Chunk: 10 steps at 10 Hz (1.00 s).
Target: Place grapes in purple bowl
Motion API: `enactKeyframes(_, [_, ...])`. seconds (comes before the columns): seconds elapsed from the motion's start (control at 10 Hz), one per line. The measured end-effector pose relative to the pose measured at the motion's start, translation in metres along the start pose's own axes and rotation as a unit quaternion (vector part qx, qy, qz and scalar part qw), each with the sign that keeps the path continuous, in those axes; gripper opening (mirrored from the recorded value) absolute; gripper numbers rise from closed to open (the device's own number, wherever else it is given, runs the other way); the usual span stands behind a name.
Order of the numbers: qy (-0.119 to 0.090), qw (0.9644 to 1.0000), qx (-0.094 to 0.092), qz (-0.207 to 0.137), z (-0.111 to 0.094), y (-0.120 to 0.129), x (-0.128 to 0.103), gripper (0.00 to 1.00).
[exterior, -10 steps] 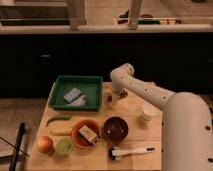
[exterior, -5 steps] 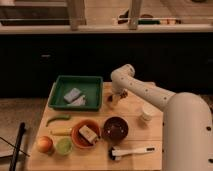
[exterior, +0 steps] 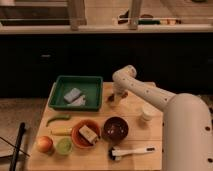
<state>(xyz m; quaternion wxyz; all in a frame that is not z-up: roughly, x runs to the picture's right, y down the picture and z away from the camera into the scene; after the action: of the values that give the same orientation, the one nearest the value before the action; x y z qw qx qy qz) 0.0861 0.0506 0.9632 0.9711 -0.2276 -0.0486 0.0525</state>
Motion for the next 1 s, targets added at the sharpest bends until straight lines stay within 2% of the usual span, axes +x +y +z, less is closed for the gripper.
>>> enactKeyframes(0.5, [-0.006, 1.0, -0.003, 0.003, 0.005, 0.001, 0.004, 0.04])
enactKeyframes(0.6, [-0.007, 1.0, -0.001, 0.003, 0.003, 0.002, 0.006, 0.0])
enactKeyframes(0.8, [-0.005, 1.0, 0.004, 0.003, -0.004, 0.006, 0.008, 0.0])
enactKeyframes(1.0, [-0.001, 0.9999, 0.016, -0.004, -0.022, 0.003, 0.005, 0.0])
